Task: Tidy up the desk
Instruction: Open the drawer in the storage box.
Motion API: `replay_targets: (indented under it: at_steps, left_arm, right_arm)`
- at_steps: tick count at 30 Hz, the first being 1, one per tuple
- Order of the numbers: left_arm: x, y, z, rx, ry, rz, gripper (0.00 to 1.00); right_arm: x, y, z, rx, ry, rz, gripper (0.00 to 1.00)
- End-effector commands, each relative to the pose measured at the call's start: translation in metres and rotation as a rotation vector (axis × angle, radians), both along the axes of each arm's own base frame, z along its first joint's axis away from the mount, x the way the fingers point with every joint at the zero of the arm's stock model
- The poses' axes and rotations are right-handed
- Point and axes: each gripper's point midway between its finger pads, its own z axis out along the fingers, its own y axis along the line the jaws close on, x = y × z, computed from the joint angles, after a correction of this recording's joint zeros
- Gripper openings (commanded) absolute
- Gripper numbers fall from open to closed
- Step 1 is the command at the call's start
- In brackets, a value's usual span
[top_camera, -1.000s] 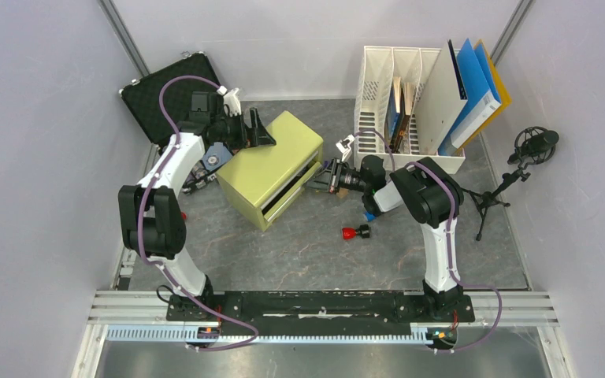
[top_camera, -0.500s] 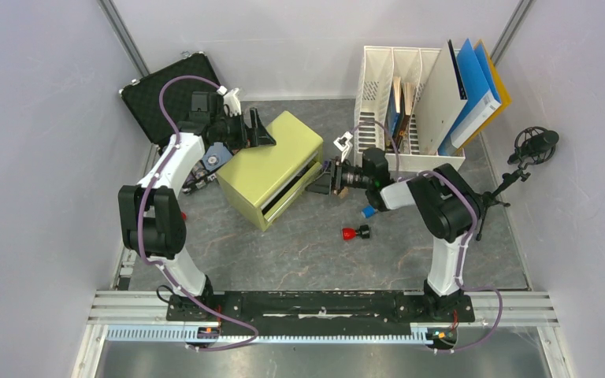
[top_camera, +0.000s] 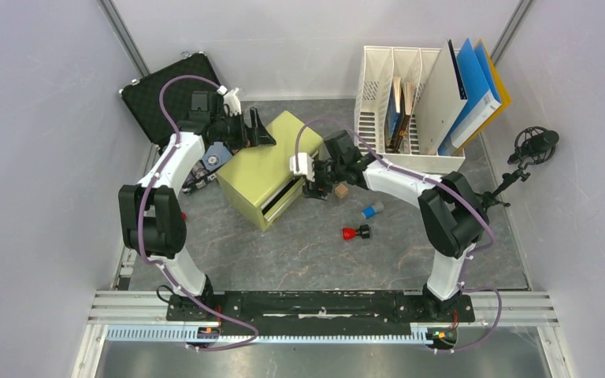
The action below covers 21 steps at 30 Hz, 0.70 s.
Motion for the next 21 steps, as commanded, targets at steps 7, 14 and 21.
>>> replay_targets:
  at_steps: [7, 14, 21]
  left_arm:
    - [-0.001, 0.024, -0.054, 0.14, 0.127, 0.079, 0.99]
    - [0.0, 0.023, -0.057, 0.139, 0.134, 0.081, 0.99]
    - [0.003, 0.024, -0.06, 0.149, 0.146, 0.08, 0.99]
  right_arm:
    - [-0.004, -0.016, -0.008, -0.208, -0.337, 0.187, 0.64]
    - [-0.005, -0.011, 0.001, -0.207, -0.388, 0.197, 0.63]
    - [-0.012, -0.006, 0.016, -0.226, -0.476, 0.216, 0.64]
